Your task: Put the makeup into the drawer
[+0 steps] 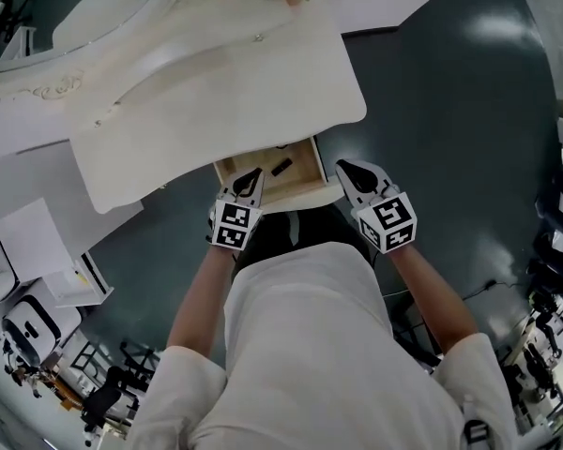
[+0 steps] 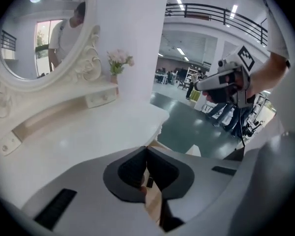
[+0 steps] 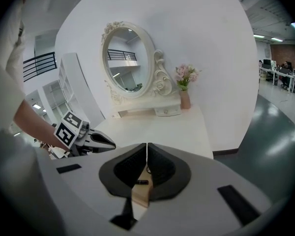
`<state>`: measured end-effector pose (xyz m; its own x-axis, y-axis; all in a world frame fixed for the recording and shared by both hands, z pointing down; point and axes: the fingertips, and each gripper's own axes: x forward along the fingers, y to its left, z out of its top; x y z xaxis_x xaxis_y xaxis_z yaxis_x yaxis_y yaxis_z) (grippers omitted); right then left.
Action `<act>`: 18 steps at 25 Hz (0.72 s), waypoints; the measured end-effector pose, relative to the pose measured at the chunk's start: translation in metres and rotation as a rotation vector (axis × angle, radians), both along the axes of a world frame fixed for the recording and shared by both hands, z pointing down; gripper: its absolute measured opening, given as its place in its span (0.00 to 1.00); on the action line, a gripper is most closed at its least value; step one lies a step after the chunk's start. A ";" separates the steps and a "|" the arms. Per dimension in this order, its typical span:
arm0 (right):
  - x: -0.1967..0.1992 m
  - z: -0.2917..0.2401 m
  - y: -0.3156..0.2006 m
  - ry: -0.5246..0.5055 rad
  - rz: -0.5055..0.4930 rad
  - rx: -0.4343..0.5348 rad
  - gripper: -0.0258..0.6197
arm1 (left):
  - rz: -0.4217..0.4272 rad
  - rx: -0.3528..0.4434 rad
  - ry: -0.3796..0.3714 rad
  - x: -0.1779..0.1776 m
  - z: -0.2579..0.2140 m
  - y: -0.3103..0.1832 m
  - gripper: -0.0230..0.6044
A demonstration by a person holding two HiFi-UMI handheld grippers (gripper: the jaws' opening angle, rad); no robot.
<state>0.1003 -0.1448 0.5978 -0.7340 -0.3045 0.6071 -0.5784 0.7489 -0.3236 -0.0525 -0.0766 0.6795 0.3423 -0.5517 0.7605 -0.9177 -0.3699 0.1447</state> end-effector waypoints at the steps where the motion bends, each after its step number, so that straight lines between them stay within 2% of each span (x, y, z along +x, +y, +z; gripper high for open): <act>1: 0.000 -0.005 0.001 -0.004 0.008 0.008 0.08 | -0.020 0.025 0.003 -0.007 -0.012 0.001 0.06; 9: -0.022 -0.050 0.031 -0.014 0.036 0.110 0.08 | -0.156 0.258 0.050 -0.065 -0.109 0.026 0.06; 14: -0.038 -0.083 0.060 -0.037 0.101 0.193 0.08 | -0.197 0.322 0.119 -0.091 -0.145 0.057 0.06; 18: -0.044 -0.107 0.090 -0.035 0.138 0.264 0.08 | -0.189 0.368 0.151 -0.106 -0.172 0.084 0.06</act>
